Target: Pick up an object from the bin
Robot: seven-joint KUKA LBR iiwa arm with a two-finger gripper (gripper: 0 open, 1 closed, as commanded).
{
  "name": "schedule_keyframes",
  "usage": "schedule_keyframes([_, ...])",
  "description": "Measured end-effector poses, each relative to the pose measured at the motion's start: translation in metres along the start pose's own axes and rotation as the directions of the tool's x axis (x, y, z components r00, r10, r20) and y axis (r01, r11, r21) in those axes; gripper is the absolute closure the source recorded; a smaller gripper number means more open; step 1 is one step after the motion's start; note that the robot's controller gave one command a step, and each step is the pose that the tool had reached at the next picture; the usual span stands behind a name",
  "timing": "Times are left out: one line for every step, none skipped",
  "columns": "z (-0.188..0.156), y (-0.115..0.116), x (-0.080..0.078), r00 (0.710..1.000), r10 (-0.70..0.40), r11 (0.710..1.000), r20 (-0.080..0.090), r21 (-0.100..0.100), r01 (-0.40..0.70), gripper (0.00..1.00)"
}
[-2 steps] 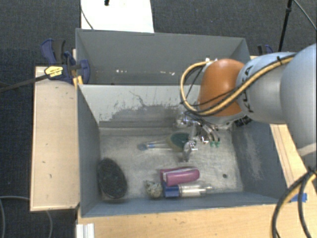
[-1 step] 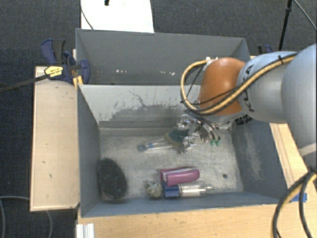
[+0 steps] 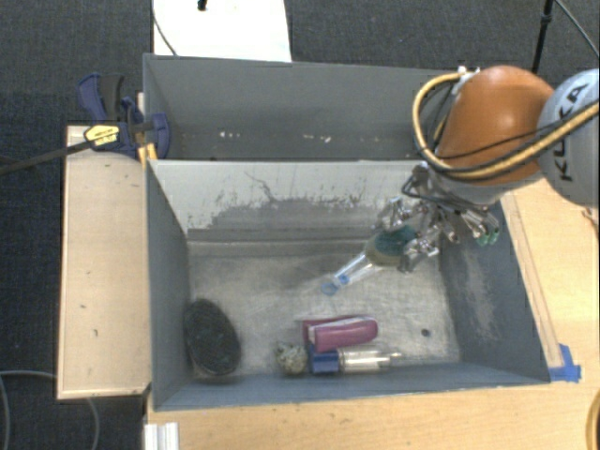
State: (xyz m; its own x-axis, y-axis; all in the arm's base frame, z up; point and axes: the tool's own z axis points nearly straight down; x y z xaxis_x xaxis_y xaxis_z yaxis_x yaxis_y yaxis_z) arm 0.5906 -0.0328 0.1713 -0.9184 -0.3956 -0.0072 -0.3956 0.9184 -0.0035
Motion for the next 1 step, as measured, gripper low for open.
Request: schedule_keyframes([-0.1122,0.0021,-0.0036,1.000,-0.014,1.000,0.005,0.002,0.014,1.00])
